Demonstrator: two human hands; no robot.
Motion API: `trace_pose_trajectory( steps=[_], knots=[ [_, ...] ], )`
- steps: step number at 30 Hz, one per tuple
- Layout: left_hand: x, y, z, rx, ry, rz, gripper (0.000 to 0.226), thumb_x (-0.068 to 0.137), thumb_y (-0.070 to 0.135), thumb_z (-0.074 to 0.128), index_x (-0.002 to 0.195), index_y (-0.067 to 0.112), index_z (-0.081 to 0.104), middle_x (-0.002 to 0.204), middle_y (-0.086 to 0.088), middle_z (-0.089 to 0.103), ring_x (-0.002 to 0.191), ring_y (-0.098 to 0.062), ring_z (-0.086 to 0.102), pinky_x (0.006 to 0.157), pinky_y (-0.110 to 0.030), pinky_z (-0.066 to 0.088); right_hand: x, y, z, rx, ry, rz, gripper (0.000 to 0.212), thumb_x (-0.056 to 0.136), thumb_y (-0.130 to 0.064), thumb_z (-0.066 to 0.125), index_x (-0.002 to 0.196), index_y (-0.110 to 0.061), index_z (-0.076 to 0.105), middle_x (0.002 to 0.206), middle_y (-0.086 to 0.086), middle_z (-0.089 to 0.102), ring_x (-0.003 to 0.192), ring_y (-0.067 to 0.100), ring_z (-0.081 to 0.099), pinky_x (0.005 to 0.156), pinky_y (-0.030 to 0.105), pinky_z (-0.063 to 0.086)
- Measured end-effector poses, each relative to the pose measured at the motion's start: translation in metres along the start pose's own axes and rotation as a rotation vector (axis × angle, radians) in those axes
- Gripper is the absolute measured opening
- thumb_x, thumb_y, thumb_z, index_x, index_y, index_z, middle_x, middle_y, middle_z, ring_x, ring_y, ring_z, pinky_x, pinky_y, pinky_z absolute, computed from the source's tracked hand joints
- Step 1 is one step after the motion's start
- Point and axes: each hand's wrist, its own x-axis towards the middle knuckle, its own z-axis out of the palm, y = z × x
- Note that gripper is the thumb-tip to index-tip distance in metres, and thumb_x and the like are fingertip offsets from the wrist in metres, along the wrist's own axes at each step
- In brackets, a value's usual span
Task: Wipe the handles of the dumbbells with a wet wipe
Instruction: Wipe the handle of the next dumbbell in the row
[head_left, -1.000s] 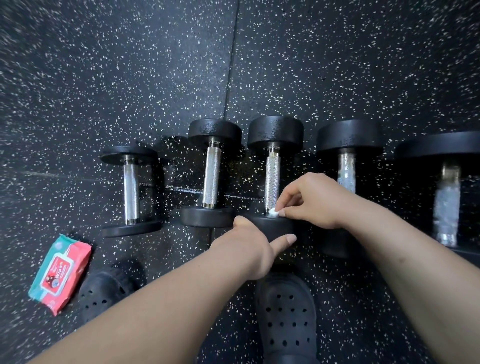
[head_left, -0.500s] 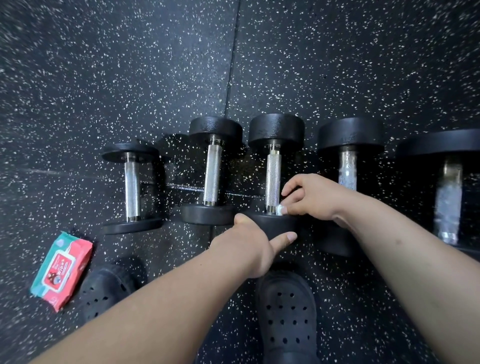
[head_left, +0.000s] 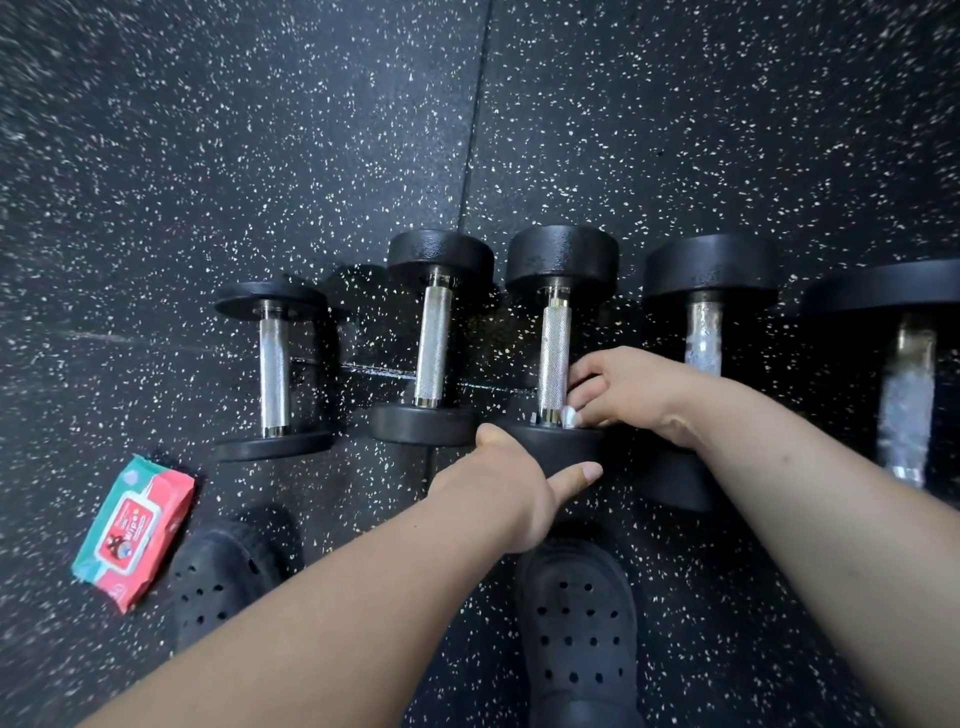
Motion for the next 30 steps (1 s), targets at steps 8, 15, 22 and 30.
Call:
trace_pose_trajectory(
  steps=[8, 15, 22, 30],
  knots=[
    [0.005, 0.0, 0.001, -0.073, 0.04, -0.005, 0.09, 0.108, 0.011, 0.038, 0.139, 0.084, -0.004, 0.123, -0.011, 0.023, 0.118, -0.044, 0.056, 0.1, -0.051, 0.053, 0.008, 0.001, 0.004, 0.006, -0.01, -0.01, 0.044, 0.078, 0.023, 0.067, 0.113, -0.004, 0.068, 0.093, 0.02, 0.079, 0.082, 0.024, 0.068, 0.075, 0.033, 0.054],
    [0.013, -0.003, 0.008, -0.107, 0.086, 0.022, 0.079, 0.108, 0.022, 0.043, 0.153, 0.071, 0.001, 0.122, -0.013, 0.029, 0.115, -0.043, 0.058, 0.09, -0.048, 0.053, 0.006, -0.003, 0.011, -0.065, -0.017, -0.026, 0.046, 0.078, 0.025, 0.061, 0.116, -0.002, 0.066, 0.098, 0.027, 0.077, 0.081, 0.027, 0.065, 0.067, 0.03, 0.05],
    [0.011, -0.003, 0.007, -0.104, 0.069, 0.006, 0.072, 0.111, 0.026, 0.045, 0.15, 0.067, 0.001, 0.12, -0.005, 0.029, 0.122, -0.037, 0.057, 0.099, -0.045, 0.054, -0.014, -0.008, 0.004, -0.247, 0.096, -0.082, 0.032, 0.084, 0.002, 0.079, 0.105, -0.018, 0.066, 0.085, -0.002, 0.082, 0.083, 0.014, 0.077, 0.083, 0.033, 0.057],
    [0.017, -0.005, 0.014, -0.351, 0.116, -0.172, 0.105, 0.081, 0.086, 0.057, 0.145, 0.011, 0.02, 0.1, -0.006, 0.063, 0.106, -0.032, 0.068, 0.079, -0.038, 0.051, -0.049, -0.033, 0.008, -0.568, 0.247, -0.356, 0.02, 0.08, -0.031, 0.09, 0.087, -0.035, 0.072, 0.072, -0.022, 0.074, 0.07, -0.004, 0.067, 0.075, 0.026, 0.055]
  ],
)
